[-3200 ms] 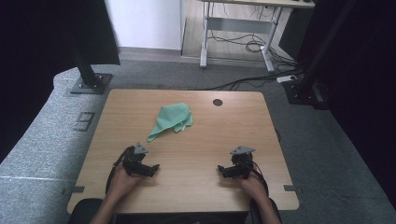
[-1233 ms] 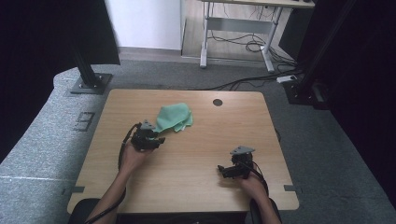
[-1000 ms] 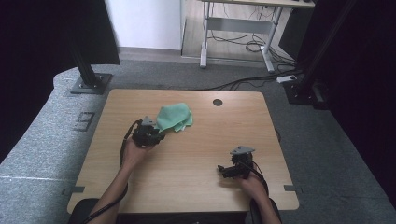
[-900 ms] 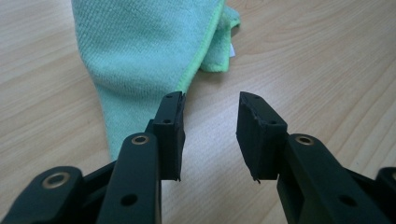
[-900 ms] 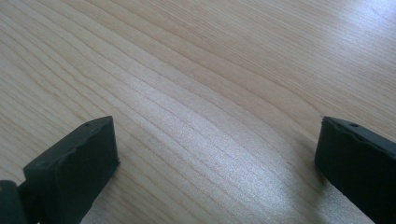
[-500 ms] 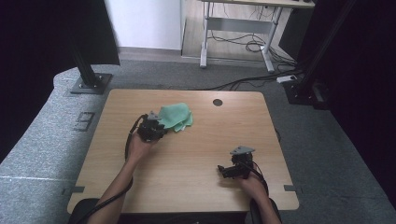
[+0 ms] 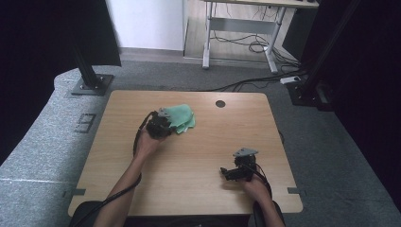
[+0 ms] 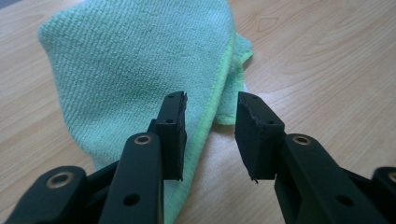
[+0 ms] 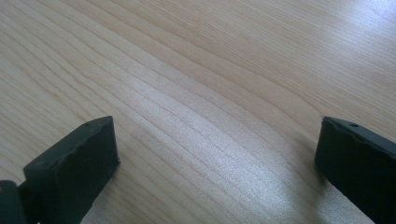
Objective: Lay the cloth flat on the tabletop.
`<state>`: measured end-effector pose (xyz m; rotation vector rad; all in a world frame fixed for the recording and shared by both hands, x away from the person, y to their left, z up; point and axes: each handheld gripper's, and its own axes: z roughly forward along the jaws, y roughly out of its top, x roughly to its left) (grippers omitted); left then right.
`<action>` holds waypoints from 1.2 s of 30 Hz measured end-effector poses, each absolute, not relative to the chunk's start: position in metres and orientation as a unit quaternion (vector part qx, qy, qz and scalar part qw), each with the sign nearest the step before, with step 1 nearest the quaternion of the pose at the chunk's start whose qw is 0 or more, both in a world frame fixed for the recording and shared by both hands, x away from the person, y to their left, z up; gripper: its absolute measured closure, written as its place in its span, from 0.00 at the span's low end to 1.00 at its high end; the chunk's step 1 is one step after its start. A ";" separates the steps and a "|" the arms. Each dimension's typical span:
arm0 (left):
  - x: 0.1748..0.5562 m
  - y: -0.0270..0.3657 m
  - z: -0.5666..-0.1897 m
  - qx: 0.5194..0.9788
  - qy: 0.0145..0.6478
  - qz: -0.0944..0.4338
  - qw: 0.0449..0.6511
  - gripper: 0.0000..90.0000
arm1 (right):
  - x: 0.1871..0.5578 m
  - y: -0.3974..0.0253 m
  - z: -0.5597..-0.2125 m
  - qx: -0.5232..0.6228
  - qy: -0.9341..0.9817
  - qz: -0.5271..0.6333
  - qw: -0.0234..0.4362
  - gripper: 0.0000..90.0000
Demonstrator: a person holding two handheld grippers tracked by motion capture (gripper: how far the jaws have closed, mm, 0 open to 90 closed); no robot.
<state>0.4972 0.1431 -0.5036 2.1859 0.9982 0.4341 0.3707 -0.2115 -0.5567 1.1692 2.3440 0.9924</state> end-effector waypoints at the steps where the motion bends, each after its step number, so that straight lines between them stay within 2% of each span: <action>1: 0.499 0.143 -0.505 0.842 0.385 0.167 0.340 0.69 | 0.371 -0.211 -0.557 0.411 0.825 0.349 0.169 0.00; 6: 0.504 0.142 -0.513 0.846 0.390 0.166 0.324 0.70 | 0.371 -0.211 -0.557 0.411 0.825 0.349 0.169 0.00; 13: 0.510 0.143 -0.527 0.848 0.397 0.154 0.316 0.82 | 0.371 -0.211 -0.557 0.411 0.825 0.349 0.169 0.00; 36: 0.490 0.139 -0.535 0.855 0.387 0.126 0.322 0.80 | 0.371 -0.211 -0.557 0.412 0.825 0.349 0.169 0.00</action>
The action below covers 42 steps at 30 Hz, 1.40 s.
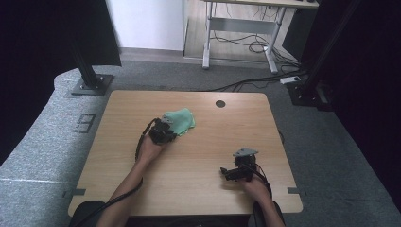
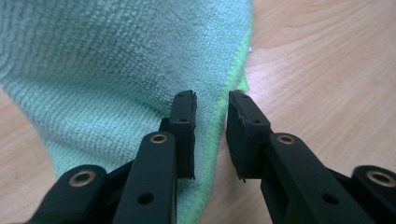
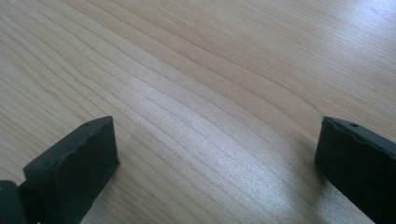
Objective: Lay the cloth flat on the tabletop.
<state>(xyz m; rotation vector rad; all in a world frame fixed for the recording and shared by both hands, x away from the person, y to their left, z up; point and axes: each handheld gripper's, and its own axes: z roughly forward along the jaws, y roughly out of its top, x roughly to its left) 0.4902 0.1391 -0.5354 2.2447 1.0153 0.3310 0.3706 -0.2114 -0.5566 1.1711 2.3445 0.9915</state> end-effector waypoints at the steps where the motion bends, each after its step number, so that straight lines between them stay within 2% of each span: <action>1: 0.488 0.139 -0.535 0.855 0.386 0.125 0.323 0.80 | 0.371 -0.211 -0.557 0.412 0.825 0.349 0.169 0.00; 11: 0.469 0.133 -0.535 0.862 0.372 0.112 0.326 0.82 | 0.371 -0.211 -0.557 0.412 0.825 0.349 0.169 0.00; 22: 0.431 0.115 -0.535 0.879 0.334 0.098 0.327 0.82 | 0.371 -0.211 -0.557 0.412 0.825 0.349 0.169 0.00; 26: 0.425 0.111 -0.534 0.882 0.329 0.105 0.320 0.88 | 0.371 -0.211 -0.557 0.412 0.825 0.349 0.169 0.00; 27: 0.424 0.110 -0.534 0.883 0.328 0.109 0.317 0.94 | 0.371 -0.211 -0.557 0.412 0.825 0.349 0.169 0.00; 28: 0.424 0.110 -0.534 0.883 0.328 0.109 0.317 0.96 | 0.371 -0.211 -0.557 0.412 0.825 0.349 0.169 0.00; 34: 0.425 0.112 -0.534 0.878 0.335 0.100 0.328 0.99 | 0.371 -0.211 -0.557 0.412 0.825 0.349 0.169 0.00; 37: 0.425 0.115 -0.524 0.865 0.337 0.097 0.360 0.99 | 0.371 -0.211 -0.557 0.412 0.825 0.349 0.169 0.00; 42: 0.428 0.130 -0.485 0.840 0.343 0.127 0.400 0.98 | 0.371 -0.211 -0.557 0.412 0.825 0.349 0.169 0.00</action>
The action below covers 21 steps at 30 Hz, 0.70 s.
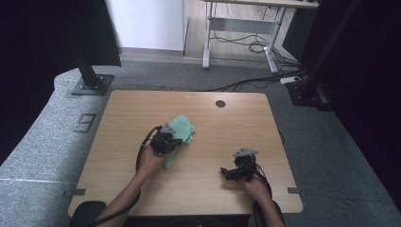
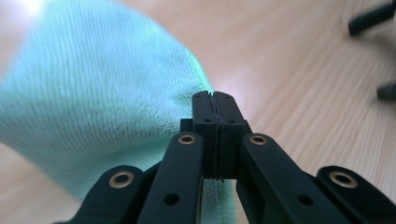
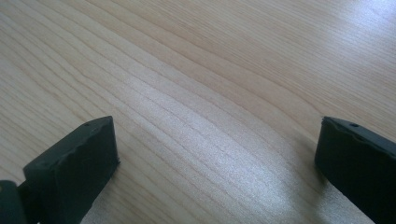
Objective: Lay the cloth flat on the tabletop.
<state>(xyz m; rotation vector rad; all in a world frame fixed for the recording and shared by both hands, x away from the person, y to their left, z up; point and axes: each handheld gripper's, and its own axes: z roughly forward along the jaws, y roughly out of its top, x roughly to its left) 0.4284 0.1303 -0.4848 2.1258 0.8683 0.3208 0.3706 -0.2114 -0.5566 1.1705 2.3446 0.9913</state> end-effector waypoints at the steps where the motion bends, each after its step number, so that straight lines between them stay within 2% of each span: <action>1: 0.430 0.135 -0.479 0.835 0.348 0.133 0.405 0.98 | 0.371 -0.211 -0.557 0.412 0.825 0.349 0.169 0.00; 5: 0.434 0.157 -0.465 0.815 0.371 0.154 0.417 0.98 | 0.371 -0.211 -0.557 0.412 0.824 0.349 0.169 0.00; 10: 0.438 0.179 -0.466 0.804 0.397 0.164 0.411 0.98 | 0.371 -0.211 -0.557 0.412 0.824 0.349 0.169 0.00; 21: 0.442 0.223 -0.507 0.791 0.462 0.160 0.368 0.97 | 0.371 -0.211 -0.557 0.412 0.825 0.349 0.169 0.00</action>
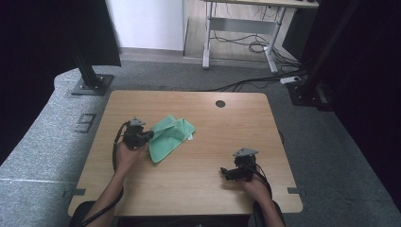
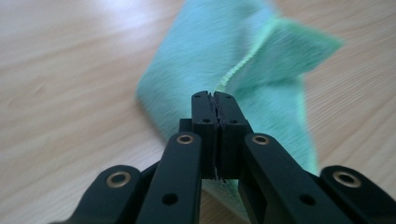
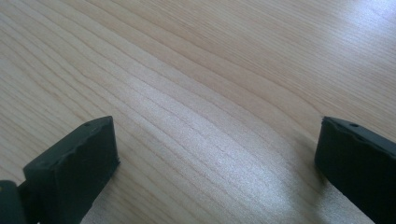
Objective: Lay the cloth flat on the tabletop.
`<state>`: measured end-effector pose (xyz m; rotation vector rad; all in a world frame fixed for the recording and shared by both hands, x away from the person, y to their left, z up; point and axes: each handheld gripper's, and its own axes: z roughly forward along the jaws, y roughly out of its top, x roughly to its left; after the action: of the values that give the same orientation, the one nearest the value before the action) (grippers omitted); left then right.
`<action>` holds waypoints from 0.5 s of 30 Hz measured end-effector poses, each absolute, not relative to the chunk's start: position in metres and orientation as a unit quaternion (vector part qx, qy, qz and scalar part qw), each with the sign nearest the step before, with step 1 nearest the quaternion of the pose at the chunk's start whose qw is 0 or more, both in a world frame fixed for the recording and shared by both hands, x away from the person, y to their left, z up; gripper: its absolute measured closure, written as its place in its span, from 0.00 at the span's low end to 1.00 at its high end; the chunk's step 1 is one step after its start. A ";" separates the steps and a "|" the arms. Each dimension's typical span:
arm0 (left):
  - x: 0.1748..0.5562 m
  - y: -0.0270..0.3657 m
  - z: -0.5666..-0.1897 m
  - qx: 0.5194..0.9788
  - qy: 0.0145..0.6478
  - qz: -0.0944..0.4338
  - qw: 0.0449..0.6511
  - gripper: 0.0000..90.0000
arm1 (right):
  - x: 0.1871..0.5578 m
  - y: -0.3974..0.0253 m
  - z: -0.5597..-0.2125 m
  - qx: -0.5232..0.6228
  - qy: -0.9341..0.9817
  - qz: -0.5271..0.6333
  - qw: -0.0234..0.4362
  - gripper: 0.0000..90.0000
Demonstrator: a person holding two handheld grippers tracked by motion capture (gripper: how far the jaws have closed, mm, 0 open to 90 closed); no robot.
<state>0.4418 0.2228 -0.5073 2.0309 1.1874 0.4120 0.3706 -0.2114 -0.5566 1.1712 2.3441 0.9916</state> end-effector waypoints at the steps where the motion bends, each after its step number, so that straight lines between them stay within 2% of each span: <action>1: 0.441 0.227 -0.513 0.790 0.470 0.161 0.360 0.97 | 0.371 -0.211 -0.557 0.412 0.825 0.349 0.169 0.00; 8: 0.440 0.238 -0.532 0.789 0.486 0.147 0.347 0.93 | 0.371 -0.211 -0.557 0.412 0.825 0.349 0.169 0.00; 12: 0.439 0.238 -0.528 0.791 0.474 0.151 0.357 0.64 | 0.371 -0.211 -0.557 0.412 0.825 0.349 0.169 0.00; 15: 0.439 0.230 -0.511 0.805 0.440 0.145 0.371 0.55 | 0.371 -0.211 -0.557 0.412 0.825 0.349 0.169 0.00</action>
<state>0.4392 0.2295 -0.5110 2.0639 1.1291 0.3716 0.3706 -0.2114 -0.5566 1.1715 2.3442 0.9913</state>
